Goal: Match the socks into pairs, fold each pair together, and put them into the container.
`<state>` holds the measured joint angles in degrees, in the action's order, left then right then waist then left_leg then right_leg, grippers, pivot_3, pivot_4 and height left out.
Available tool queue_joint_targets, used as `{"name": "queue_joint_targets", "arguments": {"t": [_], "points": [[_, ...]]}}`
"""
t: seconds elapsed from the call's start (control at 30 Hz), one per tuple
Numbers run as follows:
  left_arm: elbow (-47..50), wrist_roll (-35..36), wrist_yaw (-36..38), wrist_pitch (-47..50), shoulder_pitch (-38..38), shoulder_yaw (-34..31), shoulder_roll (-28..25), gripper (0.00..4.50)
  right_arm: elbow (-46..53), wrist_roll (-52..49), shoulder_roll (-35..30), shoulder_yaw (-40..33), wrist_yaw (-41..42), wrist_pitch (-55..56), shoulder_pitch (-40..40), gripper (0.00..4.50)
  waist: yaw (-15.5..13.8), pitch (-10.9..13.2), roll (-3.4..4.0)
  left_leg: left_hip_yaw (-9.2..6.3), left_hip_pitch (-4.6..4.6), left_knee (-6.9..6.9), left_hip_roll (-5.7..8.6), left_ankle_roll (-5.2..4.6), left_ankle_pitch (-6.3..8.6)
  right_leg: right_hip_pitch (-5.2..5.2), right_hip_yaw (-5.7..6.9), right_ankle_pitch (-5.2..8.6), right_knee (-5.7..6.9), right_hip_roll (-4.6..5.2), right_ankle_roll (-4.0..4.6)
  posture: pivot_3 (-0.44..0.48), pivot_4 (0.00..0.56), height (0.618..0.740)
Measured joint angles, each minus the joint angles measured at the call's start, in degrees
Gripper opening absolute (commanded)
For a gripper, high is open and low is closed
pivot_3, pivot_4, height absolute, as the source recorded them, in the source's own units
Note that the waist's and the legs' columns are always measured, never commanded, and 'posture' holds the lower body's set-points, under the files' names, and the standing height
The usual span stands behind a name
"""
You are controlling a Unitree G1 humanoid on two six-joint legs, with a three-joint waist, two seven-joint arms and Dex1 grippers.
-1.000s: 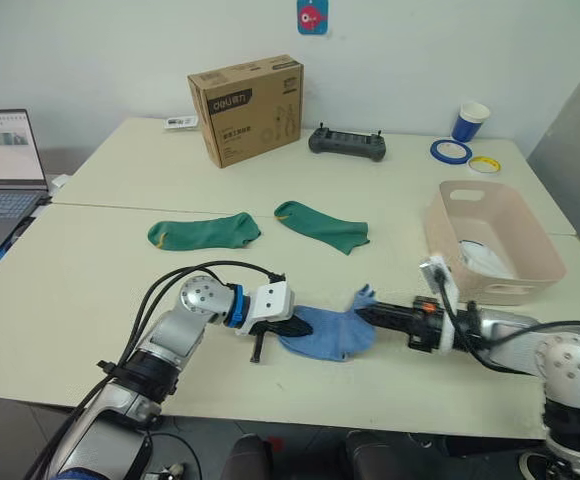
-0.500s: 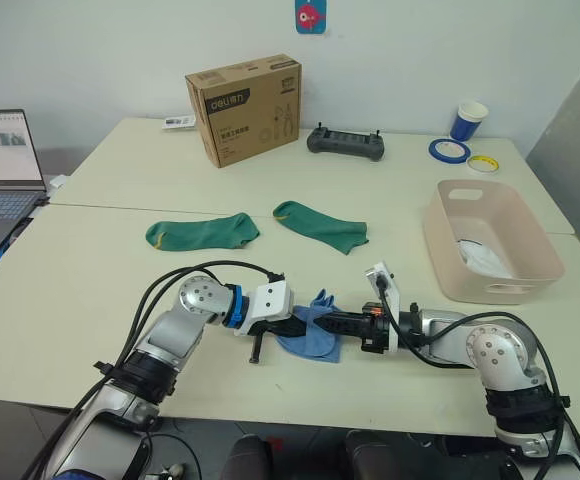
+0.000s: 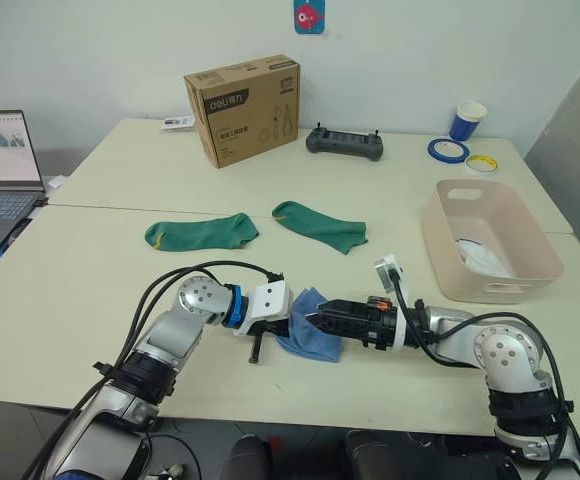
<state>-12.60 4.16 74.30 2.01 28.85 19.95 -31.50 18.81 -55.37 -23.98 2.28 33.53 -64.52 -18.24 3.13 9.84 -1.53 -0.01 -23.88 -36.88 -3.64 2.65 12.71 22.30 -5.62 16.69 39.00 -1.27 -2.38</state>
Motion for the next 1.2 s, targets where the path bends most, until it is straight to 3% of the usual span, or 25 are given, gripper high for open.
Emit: {"name": "queue_joint_targets", "arguments": {"t": [0.1, 0.23, 0.33, 0.47, 0.83, 1.0, 1.13, 1.2], "points": [[0.04, 0.11, 0.28, 0.04, 0.0, -0.11, -0.78, 0.0, 1.32, 7.61, -3.1, 1.43, 0.96, 7.2, 1.72, 3.79, 0.13, -0.02, -0.05, 0.01, 0.02, 0.02, -0.01, 0.0, 0.0, 0.0, -0.01, 0.0, -0.02, 0.0, 0.0, 0.0, 0.15, 0.74], [0.59, 0.34, 0.3, 1.13, -0.2, -0.28, -0.97, 0.0, 1.5, 19.83, -6.74, 9.28, 4.38, 18.97, 3.94, 2.4, 0.26, -0.02, -0.03, -0.03, 0.06, 0.05, -0.04, 0.0, 0.0, 0.01, 0.03, 0.06, 0.01, -0.04, 0.1, 0.0, 0.15, 0.74], [1.17, 1.0, 0.35, 2.72, -0.27, -0.39, -1.07, 0.0, -0.35, 26.0, -6.53, 13.83, 6.62, 25.37, 4.45, 1.23, 0.29, -0.01, -0.04, 0.02, 0.03, 0.04, -0.03, 0.0, 0.0, 0.02, -0.01, 0.03, 0.01, -0.04, 0.05, 0.0, 0.15, 0.74], [1.96, 2.22, 0.93, 4.97, -0.32, -0.82, -2.21, 0.0, -4.17, 31.32, -5.75, 16.92, 8.61, 30.54, 3.1, 0.03, 0.31, 0.03, -0.09, 0.02, 0.03, 0.04, -0.04, 0.0, 0.0, 0.03, -0.01, 0.03, 0.01, -0.05, 0.05, 0.0, 0.15, 0.74], [8.93, 10.67, 5.24, 16.51, 1.75, -9.85, -12.67, 0.0, -10.04, 38.3, -4.83, 19.28, 14.74, 37.49, 0.89, 0.03, 0.13, 0.13, -0.14, -0.01, 0.01, 0.08, -0.05, 0.0, 0.0, 0.06, 0.05, 0.1, 0.02, -0.04, 0.15, 0.0, 0.15, 0.74], [15.2, 14.95, 4.77, 20.46, 3.33, -10.63, -9.03, 0.0, -9.68, 37.63, -4.8, 17.92, 15.4, 36.0, 1.25, 0.03, -0.3, 0.13, -0.14, 0.01, 0.0, 0.06, 0.0, 0.01, 0.0, 0.02, 0.05, 0.1, -0.01, 0.0, 0.11, 0.0, 0.15, 0.74], [14.72, 11.61, 2.35, 16.38, 0.67, -5.36, -4.61, 0.0, -5.96, 33.54, -5.07, 14.89, 15.03, 29.26, 2.26, 0.03, -0.32, 0.14, -0.15, -0.01, -0.01, 0.06, -0.02, 0.0, 0.0, 0.05, 0.04, 0.09, 0.02, -0.02, 0.1, 0.0, 0.15, 0.74], [13.29, 8.44, 1.44, 12.83, -0.56, -2.83, -4.43, 0.0, -2.97, 30.15, -5.0, 11.68, 14.11, 24.76, 3.1, 0.42, -0.13, 0.14, -0.15, -0.04, 0.0, 0.09, -0.06, 0.0, 0.0, 0.06, 0.04, 0.09, 0.03, -0.09, 0.11, 0.0, 0.15, 0.74]]}}
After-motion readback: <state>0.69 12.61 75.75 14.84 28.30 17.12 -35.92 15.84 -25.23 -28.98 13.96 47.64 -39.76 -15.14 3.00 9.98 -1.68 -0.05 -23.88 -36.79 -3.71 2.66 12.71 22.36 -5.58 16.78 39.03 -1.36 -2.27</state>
